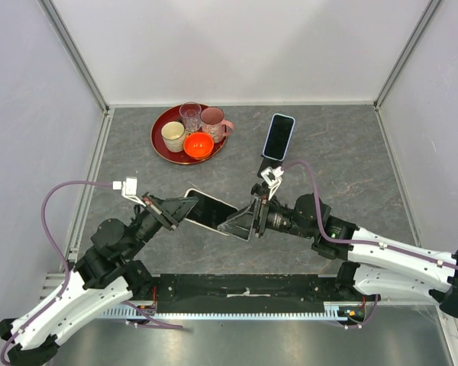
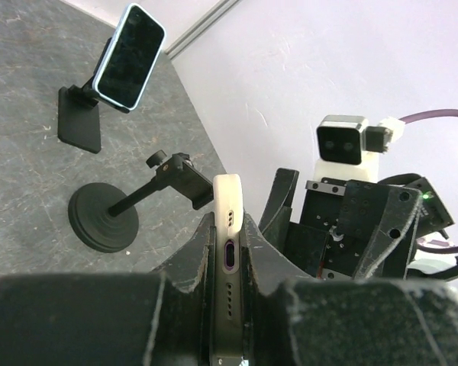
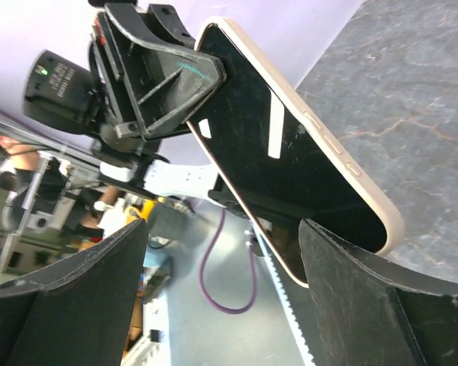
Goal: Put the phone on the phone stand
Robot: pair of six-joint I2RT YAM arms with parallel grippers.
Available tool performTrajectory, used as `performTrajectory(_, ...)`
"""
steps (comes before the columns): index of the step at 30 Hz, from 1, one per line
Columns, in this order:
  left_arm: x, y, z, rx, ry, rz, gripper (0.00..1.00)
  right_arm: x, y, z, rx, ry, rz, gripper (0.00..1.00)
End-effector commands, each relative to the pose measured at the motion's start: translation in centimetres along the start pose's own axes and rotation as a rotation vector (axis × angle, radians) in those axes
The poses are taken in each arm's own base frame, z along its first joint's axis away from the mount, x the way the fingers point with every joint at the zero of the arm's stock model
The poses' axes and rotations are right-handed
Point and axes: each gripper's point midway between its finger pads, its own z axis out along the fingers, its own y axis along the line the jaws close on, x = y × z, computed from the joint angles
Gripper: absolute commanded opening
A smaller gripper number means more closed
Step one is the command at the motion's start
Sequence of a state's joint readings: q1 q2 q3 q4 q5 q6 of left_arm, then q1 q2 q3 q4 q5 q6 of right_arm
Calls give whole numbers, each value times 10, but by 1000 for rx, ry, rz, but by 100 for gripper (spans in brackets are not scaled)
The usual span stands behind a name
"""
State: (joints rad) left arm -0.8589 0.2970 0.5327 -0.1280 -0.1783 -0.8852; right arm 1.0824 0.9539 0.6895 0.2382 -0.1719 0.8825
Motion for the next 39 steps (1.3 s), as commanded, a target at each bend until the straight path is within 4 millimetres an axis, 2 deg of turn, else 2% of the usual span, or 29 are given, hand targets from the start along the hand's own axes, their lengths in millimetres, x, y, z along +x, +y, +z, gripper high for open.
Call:
performTrajectory(1, -38, -63, -16, 258, -117, -166, 2, -8, 14, -6, -68, -60, 102, 85)
performTrajectory(3, -40, -64, -19, 265, -125, -164, 2, -16, 14, -15, -29, -83, 66, 87)
performTrajectory(4, -42, -62, -22, 254, -129, -158, 2, -15, -1, -20, 51, -85, 60, 89)
performTrajectory(6, -44, -61, -26, 250, -138, -155, 2, -24, 1, -34, 75, -126, 48, 95)
performTrajectory(9, -48, -62, -29, 259, -154, -159, 2, -23, -3, -47, 78, -150, 50, 98)
performTrajectory(12, -49, -67, -28, 277, -157, -169, 2, -20, 7, -46, 5, -141, 50, 98)
performTrajectory(13, -48, -68, -27, 287, -154, -170, 2, -25, 20, -44, -53, -155, 40, 98)
performTrajectory(16, -48, -73, -22, 308, -156, -191, 2, -25, 34, -33, -119, -125, 24, 98)
performTrajectory(19, -47, -77, -16, 326, -150, -215, 2, -27, 34, -19, -116, -119, 28, 96)
performTrajectory(22, -41, -80, -9, 356, -136, -240, 2, -21, 41, -11, -187, -100, 50, 89)
performTrajectory(24, -37, -78, -7, 370, -130, -254, 2, -25, 48, -10, -238, -126, 51, 80)
performTrajectory(25, -33, -75, -4, 373, -128, -271, 2, -32, 57, -13, -279, -155, 47, 69)
performTrajectory(27, -28, -70, -2, 372, -123, -282, 2, -33, 58, -17, -309, -185, 55, 60)
performTrajectory(28, -23, -65, 0, 368, -116, -292, 2, -41, 65, -22, -339, -228, 62, 50)
performTrajectory(30, -19, -61, 0, 369, -112, -297, 2, -39, 56, -24, -331, -247, 77, 35)
performTrajectory(31, -14, -56, 0, 364, -103, -295, 2, -39, 56, -25, -336, -254, 79, 18)
performTrajectory(34, -9, -50, -2, 362, -105, -289, 2, -29, 48, -22, -319, -219, 70, 0)
performTrajectory(35, -5, -43, -1, 332, -92, -282, 2, -26, 48, -22, -318, -207, 56, 0)
performTrajectory(38, 0, -39, -5, 290, -56, -217, 31, -26, 39, -26, -249, -202, -19, 0)
performTrajectory(39, 13, -23, -7, 214, 0, -179, 52, -31, 32, -28, -195, -221, -58, 0)
